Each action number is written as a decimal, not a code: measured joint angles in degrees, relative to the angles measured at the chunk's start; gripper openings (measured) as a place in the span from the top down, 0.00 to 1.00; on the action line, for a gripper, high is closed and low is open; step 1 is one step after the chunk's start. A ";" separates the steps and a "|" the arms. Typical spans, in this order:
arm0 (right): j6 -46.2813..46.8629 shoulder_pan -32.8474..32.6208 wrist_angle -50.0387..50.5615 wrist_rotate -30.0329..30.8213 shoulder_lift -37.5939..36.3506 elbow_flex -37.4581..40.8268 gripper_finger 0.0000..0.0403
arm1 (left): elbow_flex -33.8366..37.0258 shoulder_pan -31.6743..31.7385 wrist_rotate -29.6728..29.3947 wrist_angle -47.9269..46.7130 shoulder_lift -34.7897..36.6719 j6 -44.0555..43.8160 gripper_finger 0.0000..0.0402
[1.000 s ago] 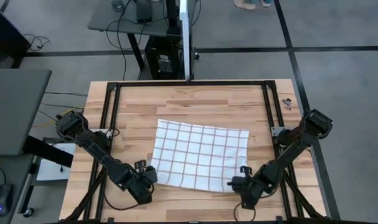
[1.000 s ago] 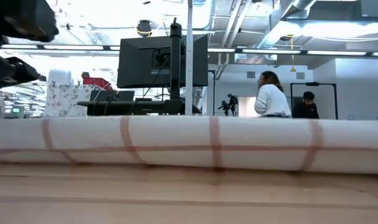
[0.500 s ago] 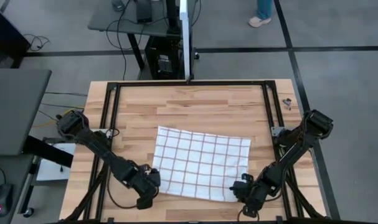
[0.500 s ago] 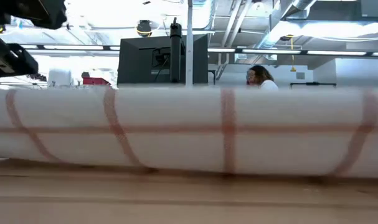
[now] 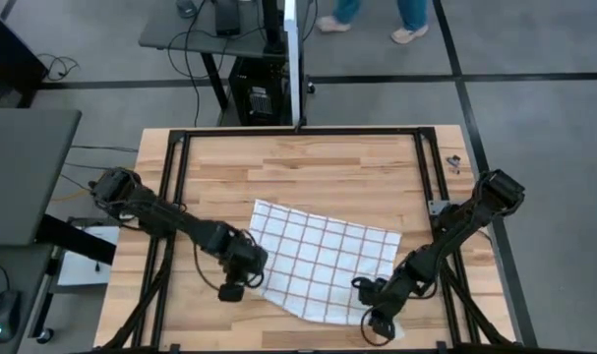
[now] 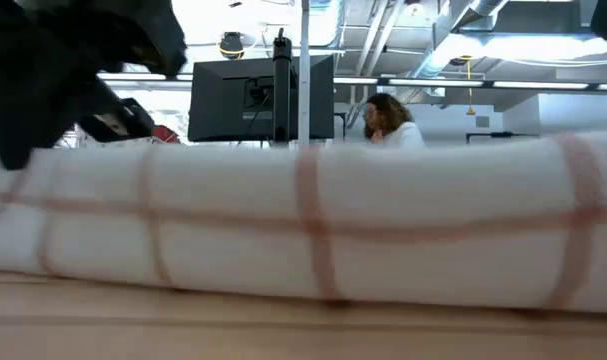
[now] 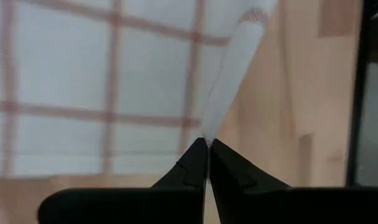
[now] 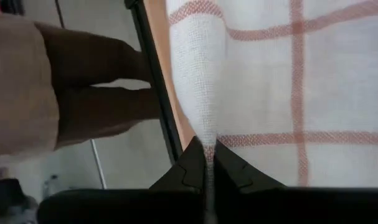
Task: Roll towel
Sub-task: Fold the white towel
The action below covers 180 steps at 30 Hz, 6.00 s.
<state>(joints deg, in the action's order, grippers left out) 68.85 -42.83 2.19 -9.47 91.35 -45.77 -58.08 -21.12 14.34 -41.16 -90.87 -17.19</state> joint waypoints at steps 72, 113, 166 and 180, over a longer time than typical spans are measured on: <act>6.55 2.54 -6.58 5.29 -7.42 17.88 0.53 | 11.31 2.79 -9.46 11.41 5.37 -0.61 0.74; 0.36 -11.74 49.26 35.86 16.76 -30.66 0.54 | -13.94 -14.87 -34.07 -7.12 -9.87 -0.54 0.44; -3.52 -11.77 51.77 31.60 27.46 -28.46 0.96 | -14.25 -16.16 -44.11 -0.33 -25.45 -13.17 0.96; -0.52 -15.06 35.34 25.31 22.37 -28.53 1.00 | -14.14 -16.64 -13.52 0.27 -18.83 -27.32 1.00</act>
<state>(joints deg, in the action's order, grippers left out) 68.33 -57.90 37.53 15.84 113.72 -74.30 -72.22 -37.76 0.82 -40.89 -109.70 -44.51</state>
